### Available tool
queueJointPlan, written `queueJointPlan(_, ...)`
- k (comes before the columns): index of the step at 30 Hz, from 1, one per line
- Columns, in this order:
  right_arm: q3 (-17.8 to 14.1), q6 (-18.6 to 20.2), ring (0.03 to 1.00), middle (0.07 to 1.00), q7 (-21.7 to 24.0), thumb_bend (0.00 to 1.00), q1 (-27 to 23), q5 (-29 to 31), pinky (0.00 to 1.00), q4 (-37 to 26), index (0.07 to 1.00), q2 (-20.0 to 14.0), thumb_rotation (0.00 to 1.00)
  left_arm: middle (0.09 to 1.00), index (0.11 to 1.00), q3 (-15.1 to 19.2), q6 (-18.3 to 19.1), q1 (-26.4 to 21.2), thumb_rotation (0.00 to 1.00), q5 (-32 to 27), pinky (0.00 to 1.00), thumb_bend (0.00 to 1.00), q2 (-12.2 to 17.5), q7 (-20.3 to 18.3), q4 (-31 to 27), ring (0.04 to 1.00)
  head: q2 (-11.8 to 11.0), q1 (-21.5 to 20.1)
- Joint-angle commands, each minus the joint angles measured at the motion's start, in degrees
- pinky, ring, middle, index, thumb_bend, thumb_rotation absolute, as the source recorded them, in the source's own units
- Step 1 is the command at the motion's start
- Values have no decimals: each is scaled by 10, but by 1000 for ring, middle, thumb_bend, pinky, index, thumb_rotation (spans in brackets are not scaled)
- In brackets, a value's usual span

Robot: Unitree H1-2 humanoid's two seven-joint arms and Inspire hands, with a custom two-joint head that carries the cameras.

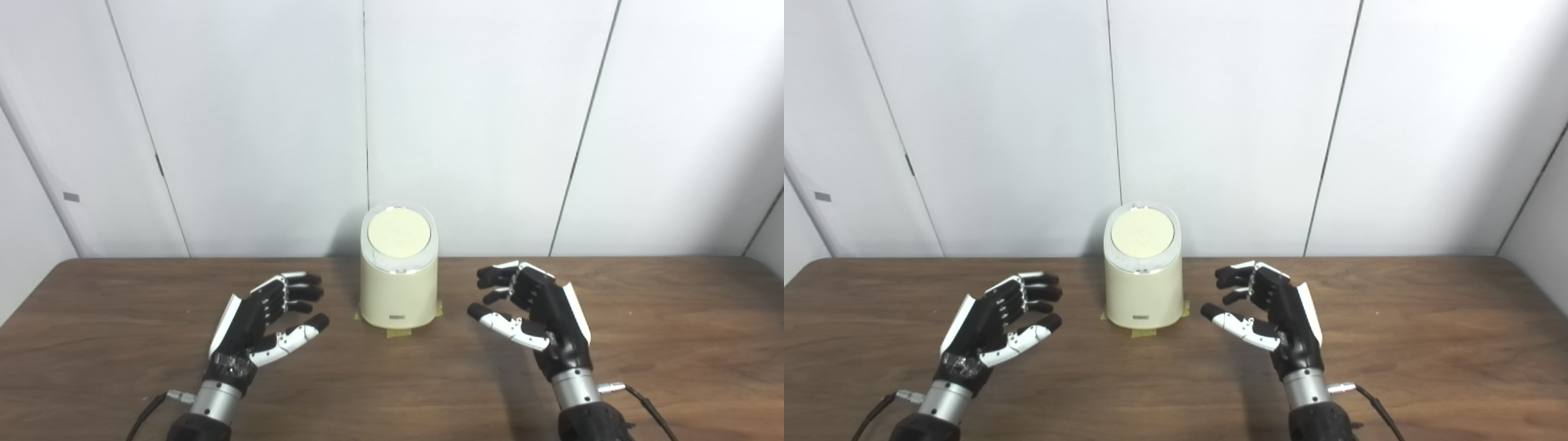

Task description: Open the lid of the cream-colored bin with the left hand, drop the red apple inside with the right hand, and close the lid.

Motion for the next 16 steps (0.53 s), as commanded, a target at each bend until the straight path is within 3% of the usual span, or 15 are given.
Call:
queueJointPlan(1,-3,-21,478,643,-2,746,-20,5,372,-6,707,1,157,869,786,4,-3,-19,255,-14,529,741,0,2,-20,712,1,0)
queueJointPlan(4,-5,-28,475,644,-4,763,-22,6,386,2,761,2,139,895,862,7,9,-18,250,-37,449,772,-5,-2,-22,678,1,0)
queueJointPlan(6,-6,-27,463,630,-4,755,-22,6,376,2,777,2,126,877,897,7,4,-18,245,-41,419,768,-5,-3,-21,577,1,0)
queueJointPlan(8,-6,-23,479,616,-2,751,-21,10,388,-2,762,3,112,809,905,5,-6,-19,239,-38,407,764,-4,-4,-17,490,1,0)
queueJointPlan(9,-5,-22,493,607,-2,747,-21,8,401,-5,735,3,107,726,901,4,-11,-19,240,-38,390,752,-3,-6,-15,466,1,0)
queueJointPlan(11,-2,-21,507,599,-4,737,-21,-1,415,-11,681,2,107,637,888,2,-20,-21,239,-40,428,729,0,-11,-9,488,1,0)
queueJointPlan(12,-1,-19,515,589,-6,606,-20,-7,426,-14,569,2,127,585,873,1,-24,-22,235,-41,544,707,2,-14,-7,542,1,0)
queueJointPlan(13,0,-18,535,582,-6,553,-20,-9,449,-16,520,2,134,550,850,0,-26,-22,237,-39,792,690,3,-15,-6,629,1,0)
queueJointPlan(14,1,-17,551,580,-5,536,-20,-10,467,-18,502,1,137,542,824,-1,-26,-22,244,-30,894,687,5,-12,-7,673,1,0)
queueJointPlan(15,1,-14,567,580,-3,527,-20,-8,483,-20,492,2,137,546,793,-2,-27,-22,256,-18,946,689,5,-6,-7,706,1,0)
queueJointPlan(16,2,-12,584,583,-3,521,-20,-7,492,-22,485,3,137,596,728,-4,-31,-23,269,-5,854,688,7,-2,-8,711,1,0)
